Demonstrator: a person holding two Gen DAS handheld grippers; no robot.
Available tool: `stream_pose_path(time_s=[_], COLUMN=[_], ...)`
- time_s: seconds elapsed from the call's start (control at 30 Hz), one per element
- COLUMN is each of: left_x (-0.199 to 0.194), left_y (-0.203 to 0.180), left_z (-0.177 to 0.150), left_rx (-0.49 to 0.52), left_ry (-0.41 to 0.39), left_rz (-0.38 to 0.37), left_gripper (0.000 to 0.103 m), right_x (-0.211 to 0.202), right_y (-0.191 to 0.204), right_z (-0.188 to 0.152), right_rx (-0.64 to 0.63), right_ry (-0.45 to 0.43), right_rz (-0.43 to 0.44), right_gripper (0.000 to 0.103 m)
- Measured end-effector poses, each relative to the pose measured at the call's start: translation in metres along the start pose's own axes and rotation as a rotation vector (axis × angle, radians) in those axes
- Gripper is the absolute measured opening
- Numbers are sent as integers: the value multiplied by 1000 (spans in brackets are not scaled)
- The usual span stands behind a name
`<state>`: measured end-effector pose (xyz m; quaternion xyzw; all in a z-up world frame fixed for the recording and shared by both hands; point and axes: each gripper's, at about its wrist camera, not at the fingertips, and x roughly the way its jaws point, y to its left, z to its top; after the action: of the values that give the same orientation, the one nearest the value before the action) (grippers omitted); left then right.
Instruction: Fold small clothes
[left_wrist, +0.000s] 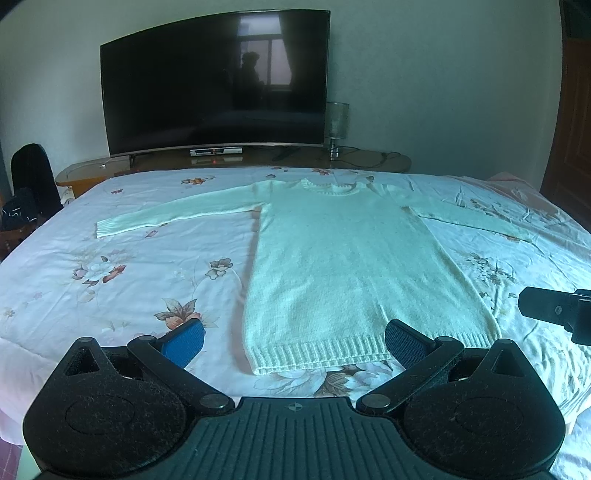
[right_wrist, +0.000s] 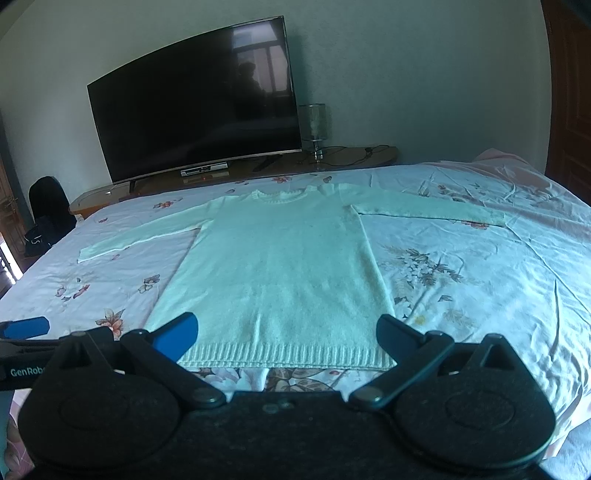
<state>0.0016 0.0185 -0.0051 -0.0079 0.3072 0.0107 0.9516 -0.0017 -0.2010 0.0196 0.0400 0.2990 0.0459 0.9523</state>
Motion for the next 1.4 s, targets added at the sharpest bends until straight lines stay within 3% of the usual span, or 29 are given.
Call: stream_pose_path(time_s=[1.4], left_x=[4], left_y=[-2], left_z=[4], left_rx=[3], left_ry=[20], left_rz=[-14], left_gripper=[103], right_x=[6], right_y=[-9], right_z=[-5], right_rx=[17], right_ry=[6], right_rz=[-15], right_gripper=[103])
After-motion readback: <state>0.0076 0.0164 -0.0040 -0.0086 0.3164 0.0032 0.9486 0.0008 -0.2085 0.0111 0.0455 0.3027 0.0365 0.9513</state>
